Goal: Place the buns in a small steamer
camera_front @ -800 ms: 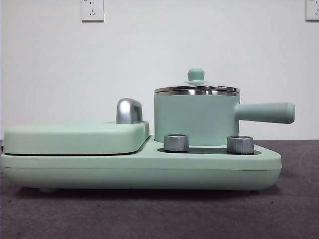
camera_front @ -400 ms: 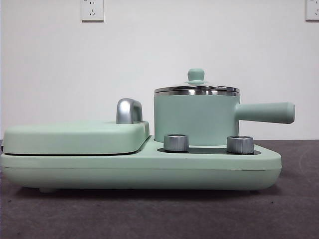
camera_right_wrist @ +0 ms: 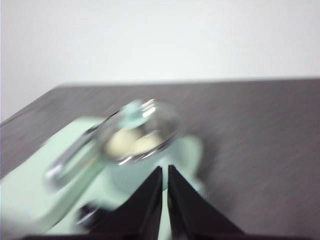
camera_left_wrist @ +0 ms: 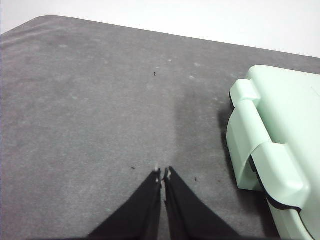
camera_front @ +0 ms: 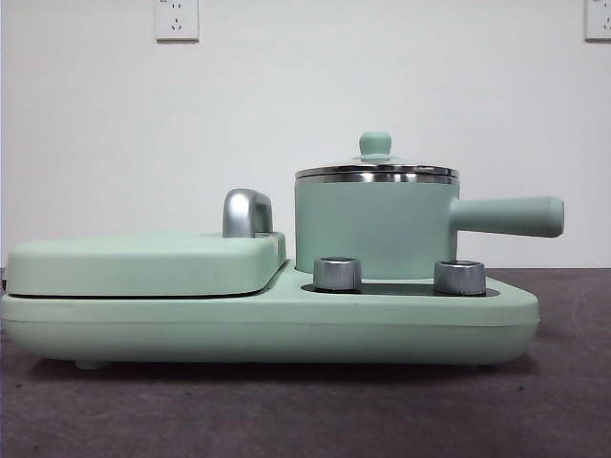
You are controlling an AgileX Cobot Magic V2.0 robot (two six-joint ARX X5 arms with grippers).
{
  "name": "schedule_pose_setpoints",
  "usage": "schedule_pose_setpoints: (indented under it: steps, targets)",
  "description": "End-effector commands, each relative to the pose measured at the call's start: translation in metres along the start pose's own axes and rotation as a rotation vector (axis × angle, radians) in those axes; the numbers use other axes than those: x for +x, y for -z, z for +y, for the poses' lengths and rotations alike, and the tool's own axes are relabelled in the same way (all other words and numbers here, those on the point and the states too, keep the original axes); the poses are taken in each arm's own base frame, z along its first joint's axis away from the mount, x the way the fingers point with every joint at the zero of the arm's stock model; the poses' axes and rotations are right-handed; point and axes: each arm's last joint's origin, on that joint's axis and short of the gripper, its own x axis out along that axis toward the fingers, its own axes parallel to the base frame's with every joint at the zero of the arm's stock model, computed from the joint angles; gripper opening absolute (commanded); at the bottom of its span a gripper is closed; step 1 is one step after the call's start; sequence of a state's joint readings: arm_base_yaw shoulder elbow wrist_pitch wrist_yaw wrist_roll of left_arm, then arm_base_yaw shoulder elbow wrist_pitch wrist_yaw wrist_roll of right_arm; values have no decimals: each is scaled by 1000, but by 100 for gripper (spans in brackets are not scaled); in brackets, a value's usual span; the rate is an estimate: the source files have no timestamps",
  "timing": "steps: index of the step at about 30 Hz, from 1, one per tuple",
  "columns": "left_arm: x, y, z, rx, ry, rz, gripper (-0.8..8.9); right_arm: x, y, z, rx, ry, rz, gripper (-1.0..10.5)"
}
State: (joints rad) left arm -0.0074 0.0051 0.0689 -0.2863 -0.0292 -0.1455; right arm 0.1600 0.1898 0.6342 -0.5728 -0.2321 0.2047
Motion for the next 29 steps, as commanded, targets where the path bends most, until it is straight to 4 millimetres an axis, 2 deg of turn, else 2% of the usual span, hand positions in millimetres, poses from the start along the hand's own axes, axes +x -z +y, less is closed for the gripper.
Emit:
schedule_pose_setpoints:
  steps: [1,4,8,17,23,29]
  targets:
    - [2,6,1,10,-9,21,25,16,17,-14,-42,82,-79,16]
    - [2,6,1,10,-9,21,25,30,42,-30,-68,157,-112,16]
    - [2,6,1,10,-9,21,25,38,70,-44,-105,230,-110,16]
    - [2,6,1,10,-9,21,25,47,114,-62,-106,412,-54,16]
    - [2,6,1,10,-9,21,25,52,131,-67,-98,445,-4,16]
    - [2,6,1,10,-9,21,25,55,133,-66,-110,417,-23,16]
